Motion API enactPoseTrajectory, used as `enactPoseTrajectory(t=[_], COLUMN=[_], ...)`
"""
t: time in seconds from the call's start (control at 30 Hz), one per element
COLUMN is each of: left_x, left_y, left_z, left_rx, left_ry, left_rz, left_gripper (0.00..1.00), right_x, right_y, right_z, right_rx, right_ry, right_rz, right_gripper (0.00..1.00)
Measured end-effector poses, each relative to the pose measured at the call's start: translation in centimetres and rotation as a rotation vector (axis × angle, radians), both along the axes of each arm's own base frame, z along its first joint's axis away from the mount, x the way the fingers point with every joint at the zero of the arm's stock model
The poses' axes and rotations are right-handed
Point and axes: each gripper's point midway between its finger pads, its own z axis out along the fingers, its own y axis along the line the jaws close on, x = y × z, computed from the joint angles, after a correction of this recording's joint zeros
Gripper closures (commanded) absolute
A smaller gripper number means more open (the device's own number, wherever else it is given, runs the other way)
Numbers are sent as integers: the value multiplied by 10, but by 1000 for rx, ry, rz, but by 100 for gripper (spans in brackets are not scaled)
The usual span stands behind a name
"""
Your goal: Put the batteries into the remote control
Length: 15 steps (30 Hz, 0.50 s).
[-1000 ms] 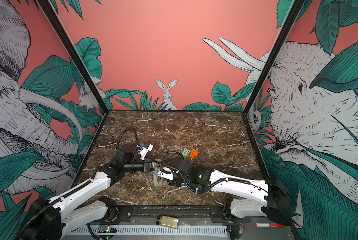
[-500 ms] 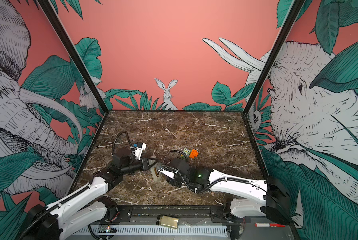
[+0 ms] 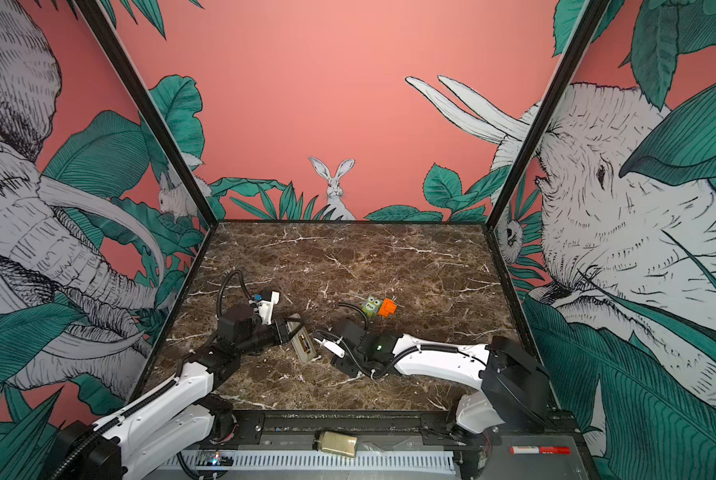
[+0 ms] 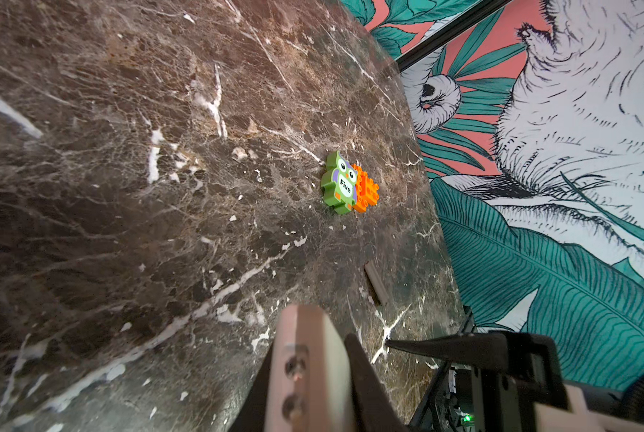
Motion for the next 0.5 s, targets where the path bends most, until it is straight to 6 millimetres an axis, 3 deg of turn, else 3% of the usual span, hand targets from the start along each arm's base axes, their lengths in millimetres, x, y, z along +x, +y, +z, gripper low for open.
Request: enactPoseTrajectory(t=[0.27, 0.5], left_x=[-2, -1], left_y=[5, 7], left_z=[12, 11], left_rx=[-18, -17], left_ry=[-56, -56], left_rz=[24, 31], left_gripper=[100, 100], right_x=[18, 17], right_y=[27, 31], right_z=[5, -23], right_rx=[57, 19], right_ry=[77, 171], right_rz=[-64, -137], right_gripper=[48, 50])
